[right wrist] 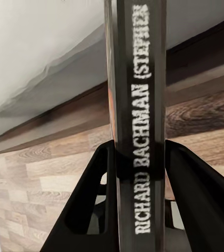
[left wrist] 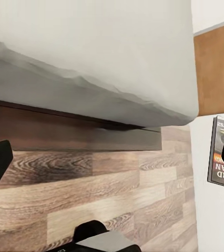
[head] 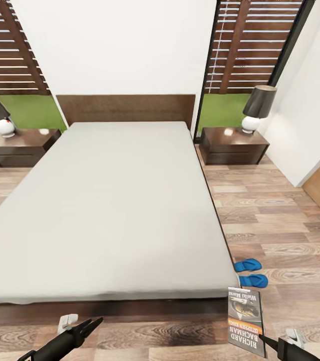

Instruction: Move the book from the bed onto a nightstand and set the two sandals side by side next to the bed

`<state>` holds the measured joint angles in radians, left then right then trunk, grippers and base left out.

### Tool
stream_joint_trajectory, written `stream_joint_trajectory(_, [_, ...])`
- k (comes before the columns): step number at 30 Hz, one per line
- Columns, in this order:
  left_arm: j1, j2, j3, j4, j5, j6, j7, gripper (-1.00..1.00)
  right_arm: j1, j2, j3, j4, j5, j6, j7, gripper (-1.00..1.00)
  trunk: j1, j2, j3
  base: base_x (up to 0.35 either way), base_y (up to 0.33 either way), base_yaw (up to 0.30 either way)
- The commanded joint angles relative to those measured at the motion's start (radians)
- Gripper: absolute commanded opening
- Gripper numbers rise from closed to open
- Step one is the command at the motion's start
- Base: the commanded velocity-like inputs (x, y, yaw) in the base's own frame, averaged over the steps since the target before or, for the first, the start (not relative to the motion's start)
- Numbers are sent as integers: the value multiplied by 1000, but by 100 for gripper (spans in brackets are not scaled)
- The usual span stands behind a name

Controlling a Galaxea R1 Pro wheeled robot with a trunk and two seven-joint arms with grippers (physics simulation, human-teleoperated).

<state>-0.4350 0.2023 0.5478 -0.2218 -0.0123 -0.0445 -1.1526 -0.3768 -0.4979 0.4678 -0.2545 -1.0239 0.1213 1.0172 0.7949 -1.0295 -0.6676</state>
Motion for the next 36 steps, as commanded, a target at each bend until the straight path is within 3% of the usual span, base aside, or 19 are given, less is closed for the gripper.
stream_joint_trajectory(1, [-1, 0, 2, 1, -1, -5, -3, 100, -1, -1, 5, 0, -12, 12, 4, -100, 0, -1, 1, 0, 0, 0])
stream_joint_trajectory(36, [0, -6, 1, 1, -1, -5, -3, 100, -1, -1, 5, 0, -12, 12, 4, -100, 0, -1, 57, 0, 0, 0])
